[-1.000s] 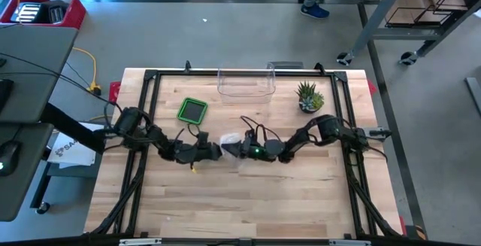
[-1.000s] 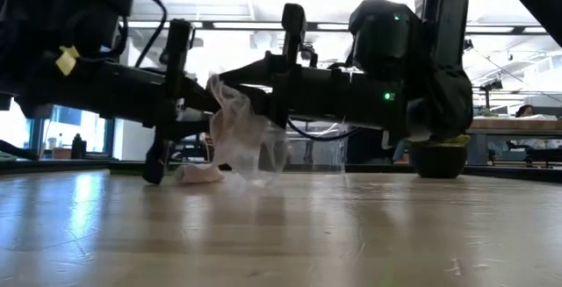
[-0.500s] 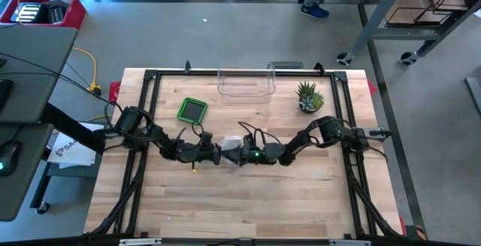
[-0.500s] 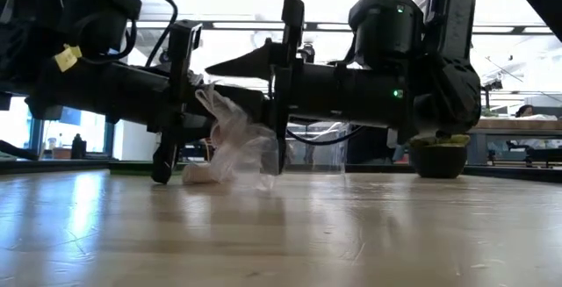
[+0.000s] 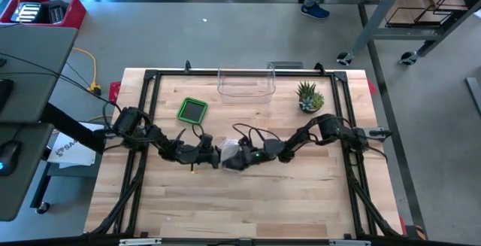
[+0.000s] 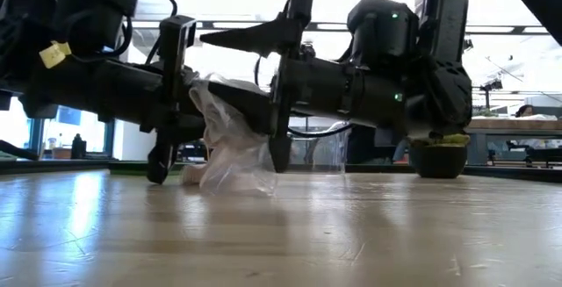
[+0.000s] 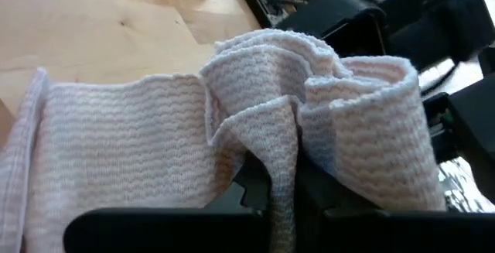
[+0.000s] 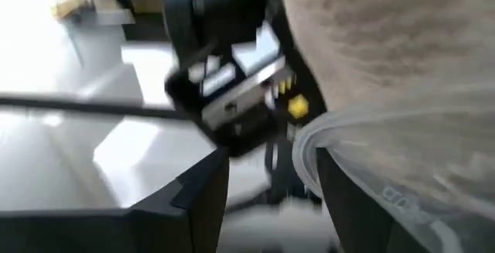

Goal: Roll bandage
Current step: Put the rolled bandage into the transparent zip bag

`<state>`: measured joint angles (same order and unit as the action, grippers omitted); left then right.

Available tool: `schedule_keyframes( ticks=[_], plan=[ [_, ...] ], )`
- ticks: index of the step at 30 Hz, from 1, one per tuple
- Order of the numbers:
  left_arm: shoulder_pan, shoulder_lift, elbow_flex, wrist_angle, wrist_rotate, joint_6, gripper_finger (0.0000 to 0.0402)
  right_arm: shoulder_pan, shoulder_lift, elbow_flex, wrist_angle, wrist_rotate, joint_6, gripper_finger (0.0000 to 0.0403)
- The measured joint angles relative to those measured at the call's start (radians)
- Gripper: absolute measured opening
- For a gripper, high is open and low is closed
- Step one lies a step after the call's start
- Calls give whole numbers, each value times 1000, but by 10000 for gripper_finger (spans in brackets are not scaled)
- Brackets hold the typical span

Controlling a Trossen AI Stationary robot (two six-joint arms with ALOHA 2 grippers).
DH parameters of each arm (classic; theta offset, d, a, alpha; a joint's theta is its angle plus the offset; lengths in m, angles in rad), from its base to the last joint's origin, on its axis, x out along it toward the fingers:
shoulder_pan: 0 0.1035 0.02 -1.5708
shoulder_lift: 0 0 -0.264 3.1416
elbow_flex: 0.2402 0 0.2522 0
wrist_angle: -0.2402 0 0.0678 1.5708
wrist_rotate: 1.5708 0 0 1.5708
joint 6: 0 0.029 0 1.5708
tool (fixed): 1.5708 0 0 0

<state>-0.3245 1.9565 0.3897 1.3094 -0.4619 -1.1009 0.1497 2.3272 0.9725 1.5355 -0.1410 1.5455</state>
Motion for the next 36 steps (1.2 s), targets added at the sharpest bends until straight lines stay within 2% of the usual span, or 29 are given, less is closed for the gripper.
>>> schedule_keyframes(
  ticks=[3,7,14,19,22,25,32,36],
  plan=[
    [-4,0,0,-5,2,0,13,-29,0,0,5,-154,30,193],
    [-4,0,0,-6,7,0,14,-58,0,0,16,-234,94,193],
    [-30,-6,0,-14,56,26,11,-89,0,0,18,-266,191,193],
    [-68,-12,0,-27,114,114,10,-92,0,0,1,-271,191,193],
    [-73,-12,2,-25,140,101,11,-97,0,2,2,-263,189,193],
    [-72,-24,1,2,145,99,32,-98,0,2,14,-261,200,193],
    [-70,-74,1,-97,184,126,124,-106,0,2,25,-256,227,193],
    [-70,-75,2,-100,182,128,162,-114,0,2,33,-261,259,193]
  ],
)
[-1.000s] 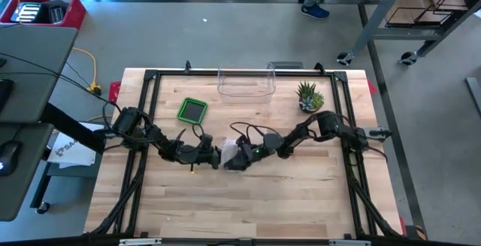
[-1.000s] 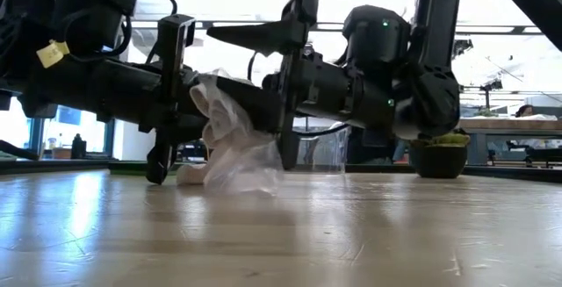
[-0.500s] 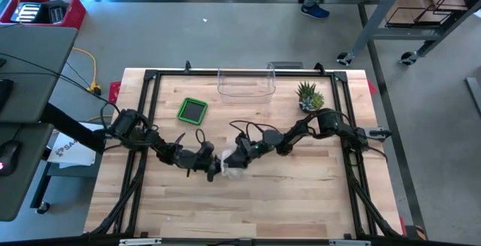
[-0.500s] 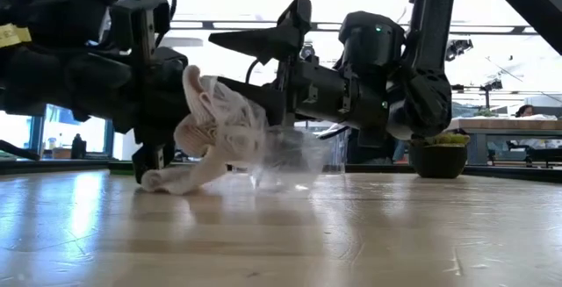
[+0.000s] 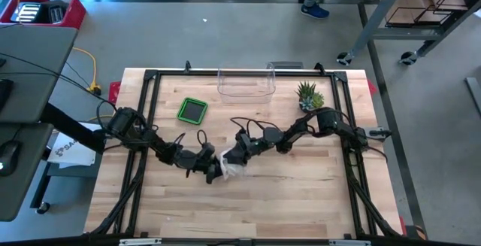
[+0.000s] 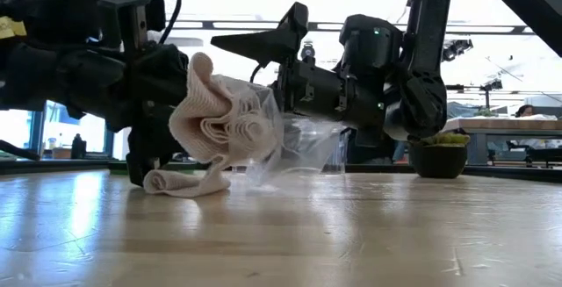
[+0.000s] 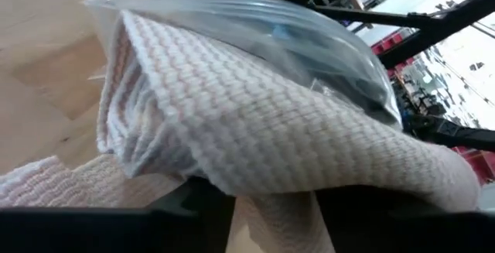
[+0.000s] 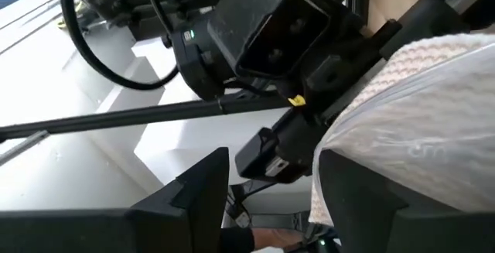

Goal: Roll bandage
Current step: Put the rolled bandage into the transparent zip bag

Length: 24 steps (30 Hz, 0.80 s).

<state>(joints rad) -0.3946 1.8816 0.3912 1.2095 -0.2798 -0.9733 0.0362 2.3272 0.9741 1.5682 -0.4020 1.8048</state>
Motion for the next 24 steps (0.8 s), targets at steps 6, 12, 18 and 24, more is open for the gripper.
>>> schedule_keyframes(
  ticks=[6,12,18,24],
  plan=[
    [41,2,61,-75,-10,65,188,2,0,0,-15,5,28,193],
    [75,2,196,-341,79,318,191,18,0,-4,-39,-37,12,193],
    [86,0,208,-395,39,341,191,40,0,-5,-62,-33,8,193],
    [79,4,262,-439,127,651,189,70,-6,-4,-97,-63,4,193]
  ],
)
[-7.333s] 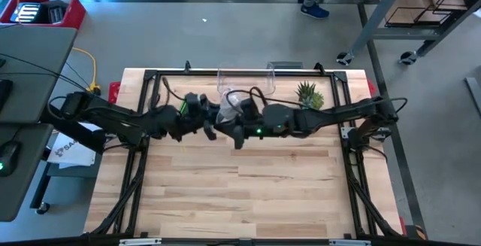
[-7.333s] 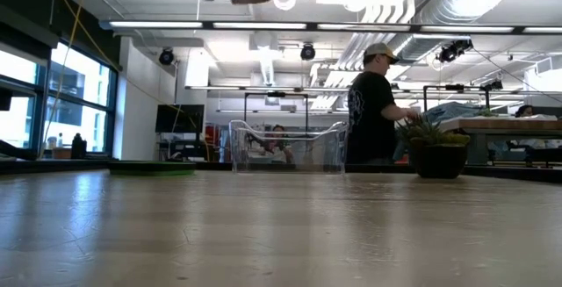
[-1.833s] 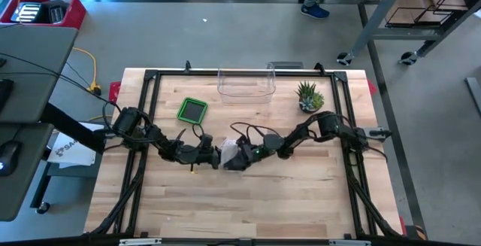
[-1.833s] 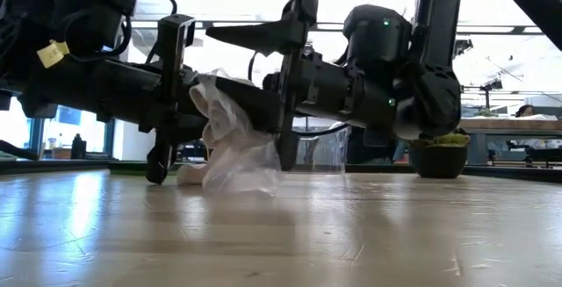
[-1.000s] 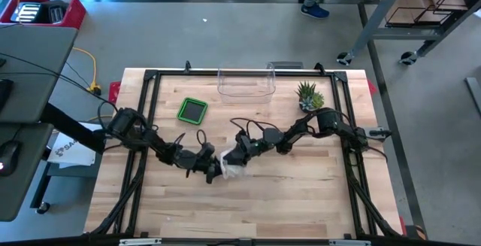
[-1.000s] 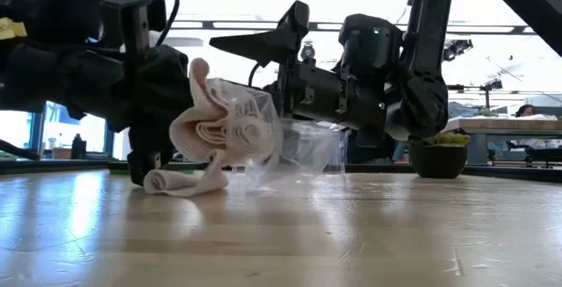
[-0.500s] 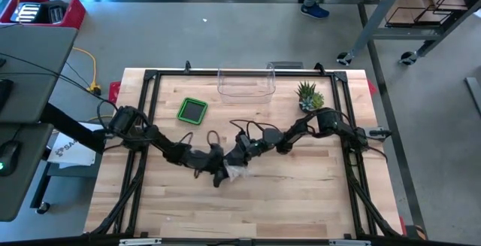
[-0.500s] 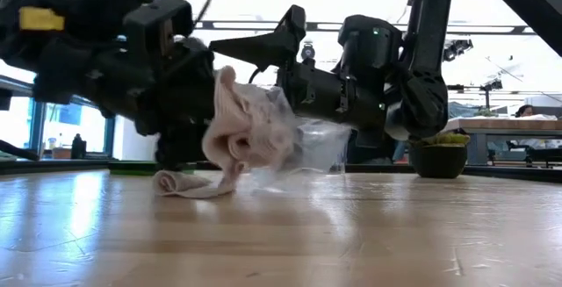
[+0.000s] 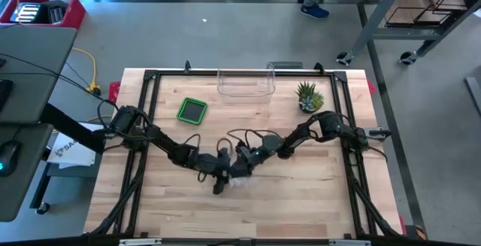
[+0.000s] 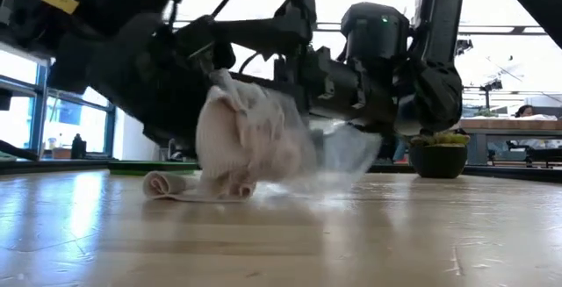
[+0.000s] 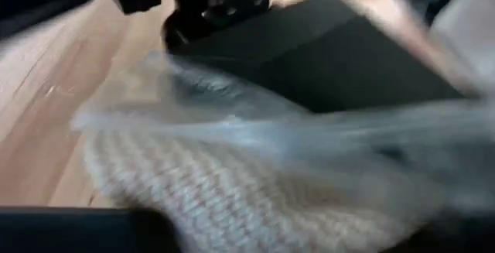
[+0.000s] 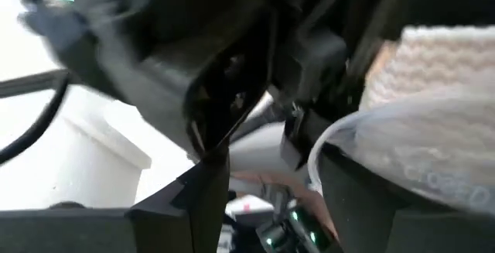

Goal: Roll bandage
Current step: Put the rolled bandage into the transparent zip bag

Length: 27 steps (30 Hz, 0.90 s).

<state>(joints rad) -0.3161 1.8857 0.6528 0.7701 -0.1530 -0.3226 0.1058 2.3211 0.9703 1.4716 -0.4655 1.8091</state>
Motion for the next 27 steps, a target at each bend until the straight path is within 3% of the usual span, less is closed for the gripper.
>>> schedule_keyframes(
  ticks=[5,19,23,27],
  plan=[
    [3,5,72,-177,10,86,189,2,5,0,13,-56,31,193],
    [-45,-26,60,-150,-8,-70,189,1,-51,-4,51,-63,103,193],
    [-62,-39,62,-137,-28,-90,188,-2,-112,-24,-69,-80,45,193],
    [-63,-45,60,-151,-28,-96,188,-1,-187,-29,-321,-91,-84,193]
  ],
)
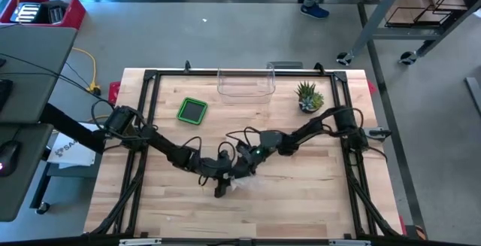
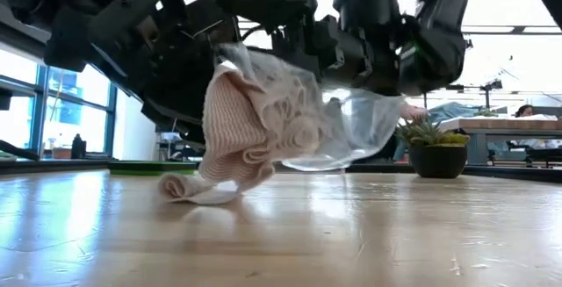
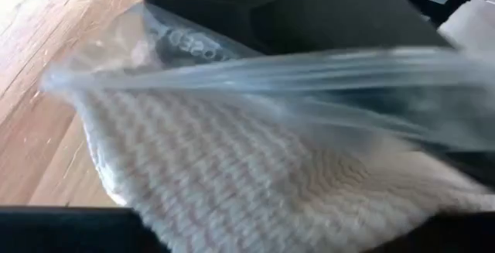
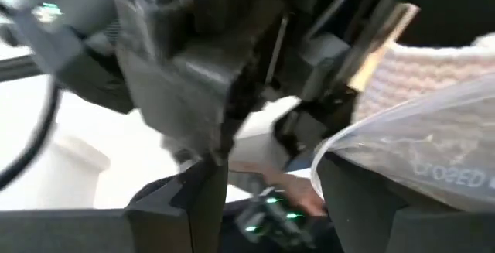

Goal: Roll bandage
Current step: Put the rolled bandage into the transparent zip bag

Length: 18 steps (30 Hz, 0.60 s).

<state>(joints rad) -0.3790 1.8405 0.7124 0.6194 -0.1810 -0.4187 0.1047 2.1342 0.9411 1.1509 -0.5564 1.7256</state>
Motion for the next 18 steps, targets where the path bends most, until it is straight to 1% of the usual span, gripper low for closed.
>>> schedule_keyframes(
  ticks=[2,5,8,11,13,18],
  plan=[
    [0,0,0,-9,0,-14,188,0,-34,0,-115,8,-51,193],
    [-1,-4,1,-17,1,-21,188,-2,-89,-6,-306,58,-100,193],
    [-1,-5,1,-14,-2,-22,188,-2,-170,-5,-491,113,-168,193],
    [0,-5,1,-11,-10,-24,188,-1,-217,-5,-635,140,-205,193],
    [1,-5,1,-9,-16,-25,188,-1,-234,-6,-670,152,-198,193],
    [1,-5,1,15,-31,-33,188,0,-249,3,-667,190,-158,193]
  ],
)
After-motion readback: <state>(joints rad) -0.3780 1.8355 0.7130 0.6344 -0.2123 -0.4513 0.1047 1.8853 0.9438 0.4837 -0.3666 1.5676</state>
